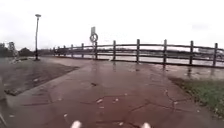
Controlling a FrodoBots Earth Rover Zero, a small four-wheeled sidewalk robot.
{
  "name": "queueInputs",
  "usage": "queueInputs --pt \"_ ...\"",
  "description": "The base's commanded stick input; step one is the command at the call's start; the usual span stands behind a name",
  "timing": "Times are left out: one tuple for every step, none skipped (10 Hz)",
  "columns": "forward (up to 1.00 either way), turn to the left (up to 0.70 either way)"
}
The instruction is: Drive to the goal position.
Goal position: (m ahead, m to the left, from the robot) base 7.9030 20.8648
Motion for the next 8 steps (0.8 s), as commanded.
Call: queueInputs --pt "0.50 0.50" --pt "0.50 0.50" --pt "0.50 0.50" --pt "0.50 0.50" --pt "0.50 0.50" --pt "0.50 0.50" --pt "0.50 0.50" --pt "0.50 0.50"
